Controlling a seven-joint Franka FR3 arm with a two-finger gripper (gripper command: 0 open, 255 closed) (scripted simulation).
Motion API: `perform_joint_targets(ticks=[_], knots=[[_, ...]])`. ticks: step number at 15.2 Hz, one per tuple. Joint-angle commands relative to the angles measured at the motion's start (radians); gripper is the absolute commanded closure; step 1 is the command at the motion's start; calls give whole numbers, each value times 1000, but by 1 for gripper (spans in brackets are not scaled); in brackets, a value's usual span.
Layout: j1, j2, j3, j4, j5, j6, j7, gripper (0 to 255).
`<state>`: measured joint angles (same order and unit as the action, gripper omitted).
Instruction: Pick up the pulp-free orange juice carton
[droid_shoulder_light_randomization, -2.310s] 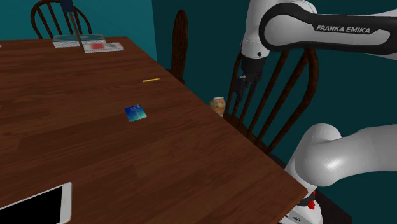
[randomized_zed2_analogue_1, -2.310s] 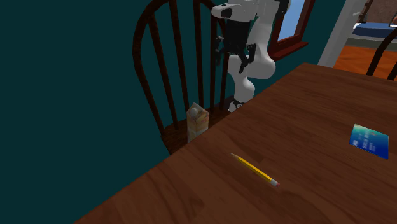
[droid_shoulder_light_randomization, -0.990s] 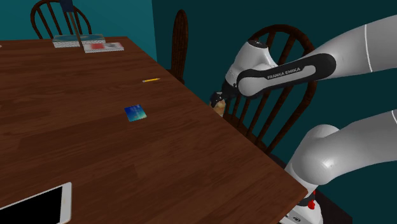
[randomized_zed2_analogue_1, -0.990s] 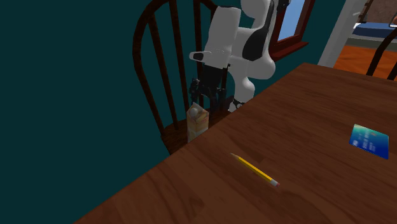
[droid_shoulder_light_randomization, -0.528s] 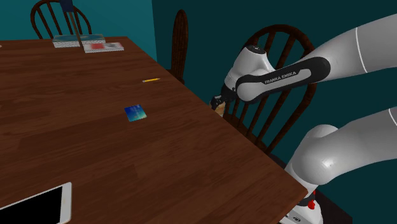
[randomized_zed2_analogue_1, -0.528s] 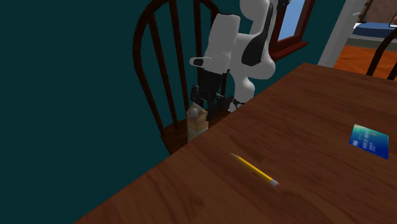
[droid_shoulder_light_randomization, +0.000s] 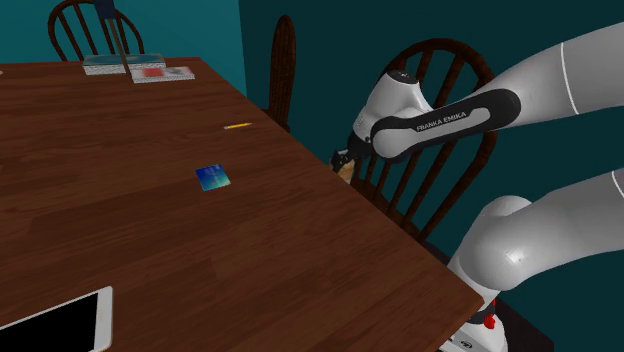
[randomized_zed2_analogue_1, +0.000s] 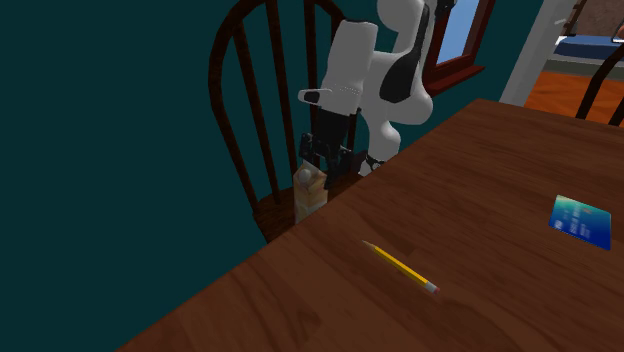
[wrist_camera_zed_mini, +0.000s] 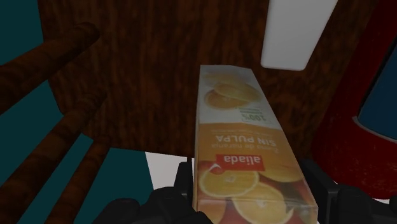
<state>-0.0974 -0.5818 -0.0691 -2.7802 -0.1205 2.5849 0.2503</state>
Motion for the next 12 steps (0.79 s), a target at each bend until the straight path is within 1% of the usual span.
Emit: perform_joint_targets(ticks=[1,12], knots=[[2,-14,1,12,2,-27,-1,255],[11,-83,4,120,16,-204,-12,255]])
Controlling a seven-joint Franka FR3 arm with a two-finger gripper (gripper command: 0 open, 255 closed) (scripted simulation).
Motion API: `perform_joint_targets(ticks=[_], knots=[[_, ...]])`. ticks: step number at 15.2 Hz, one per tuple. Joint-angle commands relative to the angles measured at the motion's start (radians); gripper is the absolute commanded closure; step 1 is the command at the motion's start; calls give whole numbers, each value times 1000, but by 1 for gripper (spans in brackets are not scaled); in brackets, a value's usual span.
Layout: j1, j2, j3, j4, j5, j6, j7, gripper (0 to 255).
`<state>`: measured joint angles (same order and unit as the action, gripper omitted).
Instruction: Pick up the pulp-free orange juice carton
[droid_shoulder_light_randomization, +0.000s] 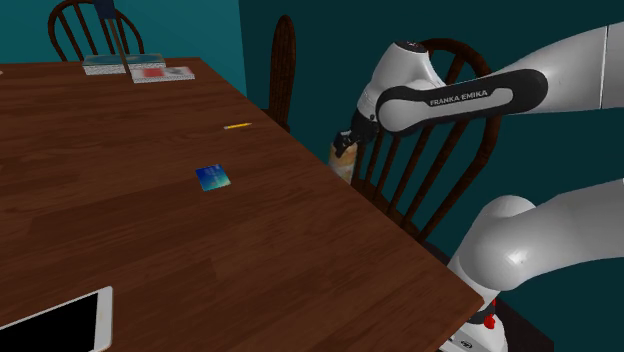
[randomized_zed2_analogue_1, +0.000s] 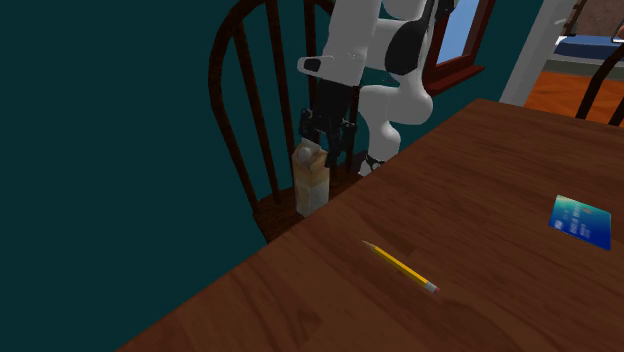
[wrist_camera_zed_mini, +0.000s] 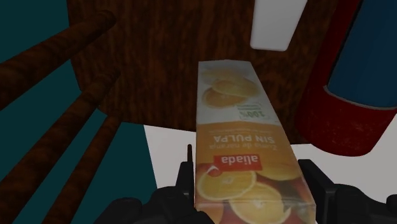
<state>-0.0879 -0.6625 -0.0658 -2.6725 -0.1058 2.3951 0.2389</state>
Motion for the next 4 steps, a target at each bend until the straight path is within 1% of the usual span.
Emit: perform_joint_targets(ticks=[1,2,4], knots=[[2,-6,1,24,2,-29,-1,255],[2,-10,2,35,3,-44,-2,255],[2,-10,2,37,4,-46,-2,255]])
